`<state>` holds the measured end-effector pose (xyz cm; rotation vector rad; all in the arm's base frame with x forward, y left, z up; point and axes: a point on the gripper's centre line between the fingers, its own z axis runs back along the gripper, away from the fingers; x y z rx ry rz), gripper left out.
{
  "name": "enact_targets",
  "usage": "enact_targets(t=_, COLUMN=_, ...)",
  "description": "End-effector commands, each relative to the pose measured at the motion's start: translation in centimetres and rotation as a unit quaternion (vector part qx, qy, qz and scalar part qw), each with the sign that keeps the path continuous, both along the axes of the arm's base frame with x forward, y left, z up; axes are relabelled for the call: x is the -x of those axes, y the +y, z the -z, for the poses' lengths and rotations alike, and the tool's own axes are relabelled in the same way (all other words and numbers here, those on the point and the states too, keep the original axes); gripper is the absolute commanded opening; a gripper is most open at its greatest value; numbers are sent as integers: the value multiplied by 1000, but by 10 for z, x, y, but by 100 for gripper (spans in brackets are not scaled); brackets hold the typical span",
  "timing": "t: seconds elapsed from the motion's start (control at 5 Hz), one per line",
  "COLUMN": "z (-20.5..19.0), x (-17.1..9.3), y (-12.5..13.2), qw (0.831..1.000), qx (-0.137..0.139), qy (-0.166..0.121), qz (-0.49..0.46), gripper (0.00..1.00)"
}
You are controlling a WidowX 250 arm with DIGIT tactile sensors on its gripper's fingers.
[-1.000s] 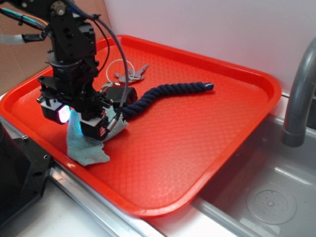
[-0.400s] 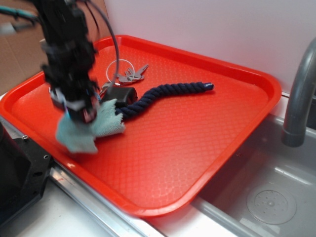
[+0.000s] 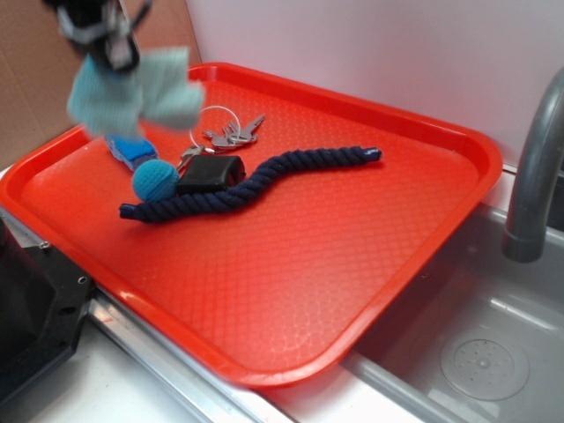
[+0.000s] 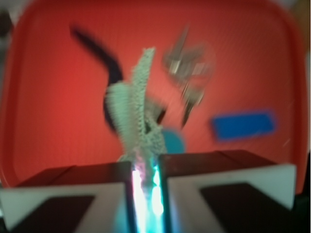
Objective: Grab the blue cloth.
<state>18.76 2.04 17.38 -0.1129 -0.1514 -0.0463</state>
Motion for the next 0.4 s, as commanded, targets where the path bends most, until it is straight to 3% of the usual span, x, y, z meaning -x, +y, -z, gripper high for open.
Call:
enact_targets(t=0.0, z=-110, x=-7, y=7, qw=997, qx=-51, qy=-52, qz=-15, gripper=0)
enact_targets(t=0.2, z=-114, x=-10, y=13, qw=995, qx=-80, qy=-47, qz=-24, gripper=0)
